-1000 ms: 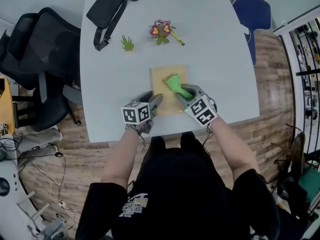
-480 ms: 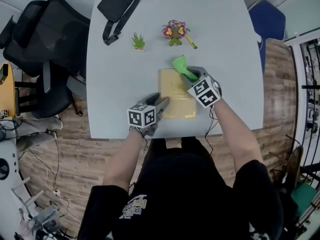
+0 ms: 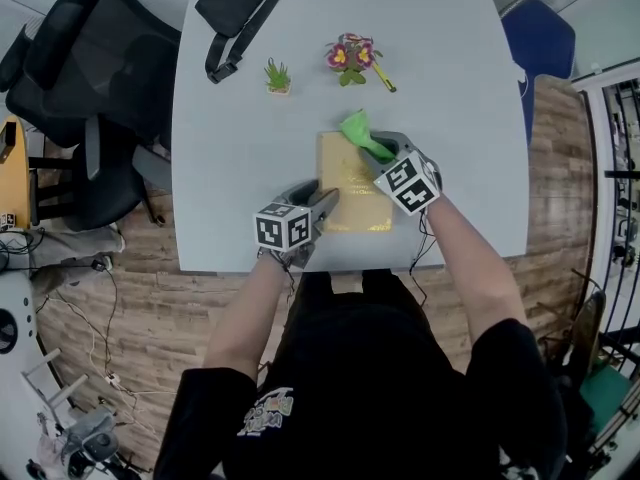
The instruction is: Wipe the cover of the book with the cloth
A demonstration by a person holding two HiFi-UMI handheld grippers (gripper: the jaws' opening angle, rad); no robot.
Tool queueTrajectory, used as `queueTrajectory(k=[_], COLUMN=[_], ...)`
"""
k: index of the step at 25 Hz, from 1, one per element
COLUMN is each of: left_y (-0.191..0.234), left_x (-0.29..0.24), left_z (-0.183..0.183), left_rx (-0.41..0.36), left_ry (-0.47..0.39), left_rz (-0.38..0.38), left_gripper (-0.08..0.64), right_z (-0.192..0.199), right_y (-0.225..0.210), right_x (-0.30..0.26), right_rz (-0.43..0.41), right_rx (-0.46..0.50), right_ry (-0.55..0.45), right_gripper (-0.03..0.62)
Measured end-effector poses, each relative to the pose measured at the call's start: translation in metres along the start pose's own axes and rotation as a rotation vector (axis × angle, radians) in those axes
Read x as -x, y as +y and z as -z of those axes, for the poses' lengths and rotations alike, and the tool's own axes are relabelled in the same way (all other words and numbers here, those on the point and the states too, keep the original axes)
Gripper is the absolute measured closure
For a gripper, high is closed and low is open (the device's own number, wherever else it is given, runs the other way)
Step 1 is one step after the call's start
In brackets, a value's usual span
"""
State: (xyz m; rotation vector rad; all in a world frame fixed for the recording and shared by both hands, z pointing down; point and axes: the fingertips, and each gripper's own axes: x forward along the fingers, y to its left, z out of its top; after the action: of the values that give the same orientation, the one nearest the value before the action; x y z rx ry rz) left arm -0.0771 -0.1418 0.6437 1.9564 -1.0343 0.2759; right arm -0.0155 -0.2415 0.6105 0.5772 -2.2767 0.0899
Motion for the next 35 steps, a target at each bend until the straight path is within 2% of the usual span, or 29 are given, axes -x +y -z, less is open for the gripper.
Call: queueTrajectory(k=[10, 35], left_y=[0.003, 0.003], left_x=[-0.001, -0.001], left_z=[-0.001, 0.000], left_rx=[0.001, 0.006], left_ry=[0.001, 0.008], left_rz=[0.001, 0.004], left_gripper=[0.325, 0.325], right_z=[0.010, 0.035], right_y=[0.043, 0.143], right_x=[0.015, 0.052], right_rz=[-0.038, -0.116], right_rx=[-0.009, 0.049], right_ry=[-0.010, -0.001], right_gripper=[0.495, 0.495])
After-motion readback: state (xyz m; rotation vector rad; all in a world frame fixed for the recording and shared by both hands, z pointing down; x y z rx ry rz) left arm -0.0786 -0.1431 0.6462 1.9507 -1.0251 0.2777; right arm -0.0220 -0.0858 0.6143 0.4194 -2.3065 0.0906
